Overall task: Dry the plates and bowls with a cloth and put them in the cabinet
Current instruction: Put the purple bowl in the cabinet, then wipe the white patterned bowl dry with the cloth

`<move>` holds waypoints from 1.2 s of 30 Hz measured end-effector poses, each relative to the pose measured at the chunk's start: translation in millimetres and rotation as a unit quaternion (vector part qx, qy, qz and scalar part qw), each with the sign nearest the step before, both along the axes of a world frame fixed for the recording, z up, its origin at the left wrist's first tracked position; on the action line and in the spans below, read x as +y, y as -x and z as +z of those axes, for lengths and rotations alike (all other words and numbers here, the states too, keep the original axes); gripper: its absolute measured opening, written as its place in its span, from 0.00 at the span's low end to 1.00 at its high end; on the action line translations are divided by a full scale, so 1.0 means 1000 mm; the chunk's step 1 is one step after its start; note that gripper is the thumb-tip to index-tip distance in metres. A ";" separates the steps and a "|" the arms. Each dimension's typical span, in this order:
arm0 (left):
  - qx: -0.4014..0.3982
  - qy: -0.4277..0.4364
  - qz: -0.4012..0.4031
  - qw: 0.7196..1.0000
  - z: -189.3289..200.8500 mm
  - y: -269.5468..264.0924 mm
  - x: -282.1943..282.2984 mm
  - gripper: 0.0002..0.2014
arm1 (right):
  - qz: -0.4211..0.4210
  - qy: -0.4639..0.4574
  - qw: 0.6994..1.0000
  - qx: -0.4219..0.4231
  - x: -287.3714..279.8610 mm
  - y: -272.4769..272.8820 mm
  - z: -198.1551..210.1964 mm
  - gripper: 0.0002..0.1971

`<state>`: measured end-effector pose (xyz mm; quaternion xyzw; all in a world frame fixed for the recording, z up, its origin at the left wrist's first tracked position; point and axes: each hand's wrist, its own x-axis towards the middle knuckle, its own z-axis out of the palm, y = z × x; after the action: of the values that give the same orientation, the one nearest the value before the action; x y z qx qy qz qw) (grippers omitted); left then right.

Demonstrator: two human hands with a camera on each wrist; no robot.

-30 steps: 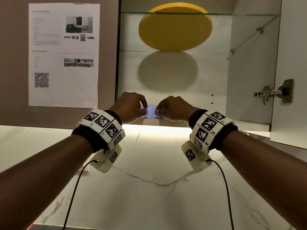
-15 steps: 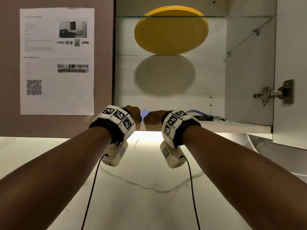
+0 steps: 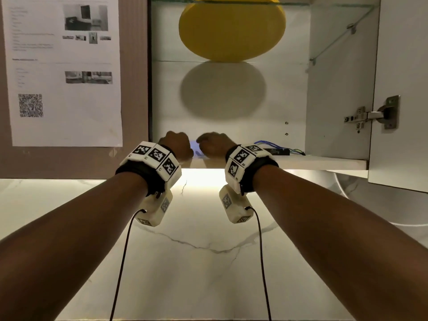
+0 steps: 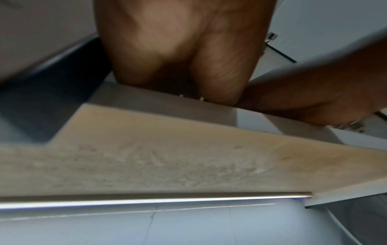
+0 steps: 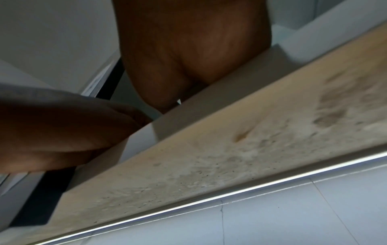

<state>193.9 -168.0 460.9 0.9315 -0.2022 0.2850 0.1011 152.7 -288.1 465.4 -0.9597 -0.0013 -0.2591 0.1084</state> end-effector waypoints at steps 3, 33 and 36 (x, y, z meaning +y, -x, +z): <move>-0.057 0.138 -0.099 0.984 -0.019 0.012 0.010 0.14 | 0.043 -0.101 0.980 -0.163 -0.013 0.019 -0.008 0.17; 0.115 0.089 -0.089 0.985 -0.429 0.095 0.078 0.20 | -0.097 -0.128 0.974 -0.158 -0.112 0.153 -0.390 0.11; 0.147 0.068 -0.079 0.984 -0.473 0.100 0.088 0.19 | -0.112 -0.147 0.976 -0.114 -0.110 0.159 -0.422 0.12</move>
<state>94.3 -80.4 -12.1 0.9353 -0.2381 0.1492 0.2151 -6.5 -397.6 43.5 -0.8916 0.1318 -0.3742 0.2182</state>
